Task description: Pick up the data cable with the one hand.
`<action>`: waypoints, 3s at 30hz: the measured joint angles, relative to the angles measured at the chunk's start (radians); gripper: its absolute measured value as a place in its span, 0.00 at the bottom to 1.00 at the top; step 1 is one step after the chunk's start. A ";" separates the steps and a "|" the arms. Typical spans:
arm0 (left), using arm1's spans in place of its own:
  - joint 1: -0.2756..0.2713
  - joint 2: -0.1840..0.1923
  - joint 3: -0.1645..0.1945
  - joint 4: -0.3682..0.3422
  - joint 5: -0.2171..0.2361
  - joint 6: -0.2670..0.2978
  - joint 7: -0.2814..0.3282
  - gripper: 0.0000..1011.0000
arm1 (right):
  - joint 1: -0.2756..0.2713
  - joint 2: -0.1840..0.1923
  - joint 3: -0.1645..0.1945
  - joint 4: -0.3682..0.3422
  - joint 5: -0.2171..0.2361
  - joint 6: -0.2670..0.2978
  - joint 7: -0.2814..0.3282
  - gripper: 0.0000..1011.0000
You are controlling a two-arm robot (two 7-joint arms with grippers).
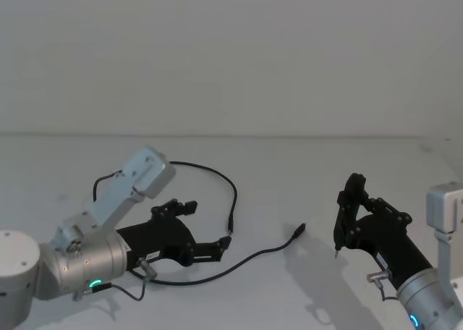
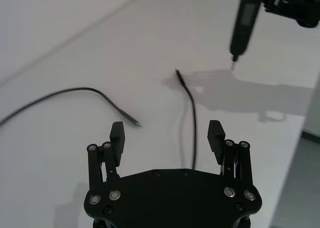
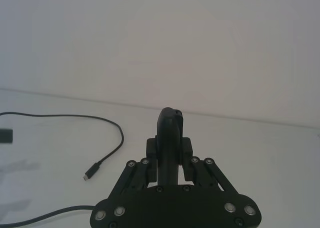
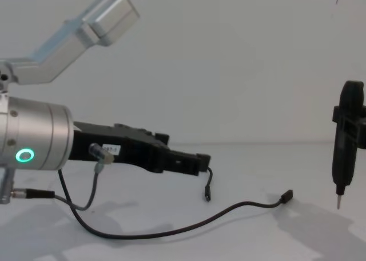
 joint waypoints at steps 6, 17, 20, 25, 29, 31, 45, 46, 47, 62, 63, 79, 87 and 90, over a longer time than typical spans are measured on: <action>-0.047 -0.015 0.032 0.027 -0.026 0.085 -0.042 0.99 | 0.000 0.000 0.000 0.000 0.000 0.000 0.000 0.28; -0.108 -0.067 0.077 0.083 -0.042 0.181 -0.051 0.99 | 0.000 0.000 0.000 0.000 0.000 0.000 0.000 0.28; -0.116 -0.079 0.084 0.095 -0.042 0.192 -0.043 0.99 | 0.000 0.000 0.000 0.000 0.000 0.000 0.000 0.28; -0.136 -0.105 0.102 0.121 -0.037 0.211 -0.022 0.99 | 0.000 0.000 0.000 0.000 0.000 0.000 0.000 0.28; -0.149 -0.119 0.117 0.141 -0.027 0.220 -0.010 0.99 | 0.000 0.000 0.000 0.000 0.000 0.000 0.000 0.28; -0.153 -0.125 0.123 0.146 -0.023 0.223 -0.007 0.99 | 0.000 0.000 0.000 0.000 0.000 0.000 0.000 0.28; -0.182 -0.170 0.166 0.208 0.016 0.241 0.015 0.99 | 0.000 0.000 0.000 0.000 0.000 0.000 0.000 0.28; -0.183 -0.173 0.168 0.212 0.018 0.243 0.017 0.99 | 0.000 0.000 0.000 0.000 0.000 0.000 0.000 0.28; -0.184 -0.176 0.170 0.216 0.021 0.245 0.019 0.99 | 0.000 0.000 0.000 0.000 0.000 0.000 0.000 0.28; -0.186 -0.195 0.179 0.232 0.036 0.257 0.030 0.99 | 0.000 0.000 0.000 0.000 0.000 0.000 0.000 0.28; -0.186 -0.196 0.179 0.233 0.037 0.258 0.031 0.99 | 0.000 0.000 0.000 0.000 0.000 0.000 0.000 0.28; -0.187 -0.201 0.182 0.238 0.042 0.261 0.034 0.63 | 0.000 0.000 0.000 0.000 0.000 0.000 0.000 0.28; -0.187 -0.202 0.182 0.239 0.042 0.262 0.035 0.39 | 0.000 0.000 0.000 0.000 0.000 0.000 0.000 0.28; -0.187 -0.202 0.182 0.239 0.043 0.262 0.035 0.29 | 0.000 0.000 0.000 0.000 0.000 0.000 0.000 0.28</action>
